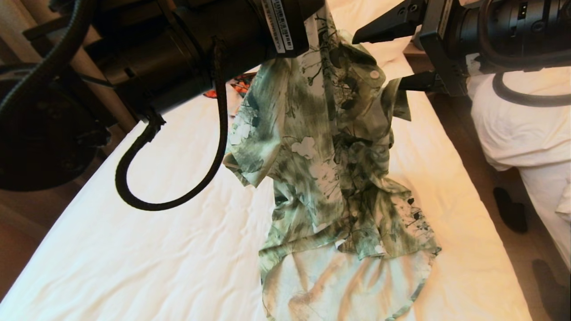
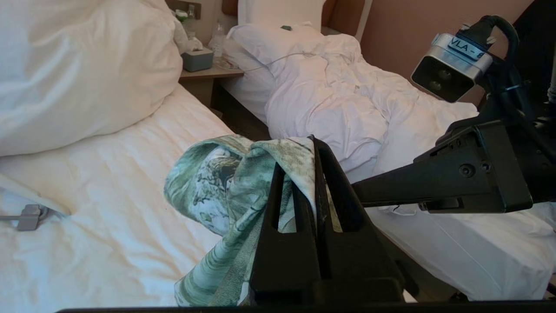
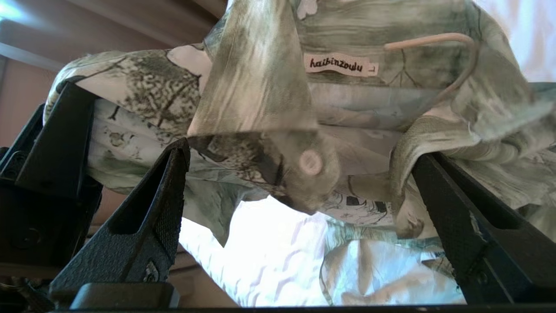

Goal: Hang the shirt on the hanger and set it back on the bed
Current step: Take the clothes hanger out of the clothes

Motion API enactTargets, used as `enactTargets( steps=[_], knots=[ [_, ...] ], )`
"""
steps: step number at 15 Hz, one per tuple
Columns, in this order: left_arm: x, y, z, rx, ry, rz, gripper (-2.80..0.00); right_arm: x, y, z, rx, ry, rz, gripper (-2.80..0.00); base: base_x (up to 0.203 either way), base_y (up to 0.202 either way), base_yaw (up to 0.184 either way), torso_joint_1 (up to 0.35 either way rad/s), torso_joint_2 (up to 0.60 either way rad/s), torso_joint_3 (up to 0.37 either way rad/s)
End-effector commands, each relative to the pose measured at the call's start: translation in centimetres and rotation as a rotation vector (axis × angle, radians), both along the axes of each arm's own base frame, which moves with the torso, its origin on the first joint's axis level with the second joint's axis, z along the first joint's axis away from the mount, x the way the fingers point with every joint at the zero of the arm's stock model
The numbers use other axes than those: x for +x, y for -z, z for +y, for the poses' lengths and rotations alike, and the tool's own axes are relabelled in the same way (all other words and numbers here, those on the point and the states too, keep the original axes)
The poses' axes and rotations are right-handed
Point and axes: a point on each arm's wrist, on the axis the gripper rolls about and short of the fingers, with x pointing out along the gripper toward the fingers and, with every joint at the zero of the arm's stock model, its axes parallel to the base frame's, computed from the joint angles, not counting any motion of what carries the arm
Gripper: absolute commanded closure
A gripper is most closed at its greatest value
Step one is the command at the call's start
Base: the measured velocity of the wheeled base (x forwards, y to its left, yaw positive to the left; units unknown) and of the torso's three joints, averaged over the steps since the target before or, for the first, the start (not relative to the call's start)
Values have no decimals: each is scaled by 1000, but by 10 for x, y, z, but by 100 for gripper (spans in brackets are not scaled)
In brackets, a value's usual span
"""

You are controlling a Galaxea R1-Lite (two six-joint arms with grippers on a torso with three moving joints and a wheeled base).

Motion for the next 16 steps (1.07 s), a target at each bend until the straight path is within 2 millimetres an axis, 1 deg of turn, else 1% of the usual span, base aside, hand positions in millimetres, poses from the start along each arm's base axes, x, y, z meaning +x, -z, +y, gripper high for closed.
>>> enactTargets(
  steps=[1,3,6,12,16],
  knots=[
    [-1,-1,1,-5,-1,-5,0,0,1,4,-3,-11,9,-280,0,0,0,0,0,0],
    [-2,-2,2,-6,-1,-6,0,-2,7,8,-38,-21,57,-280,0,0,0,0,0,0],
    [-4,-3,4,-7,-4,-7,0,1,18,10,-95,-19,134,-280,0,0,0,0,0,0],
    [-5,-2,5,-4,-4,-4,0,-4,30,4,-191,24,246,-280,0,0,0,0,0,0],
    [-5,-3,5,-7,-5,-10,0,-13,34,-2,-259,61,310,-280,0,0,0,0,0,0]
  ],
)
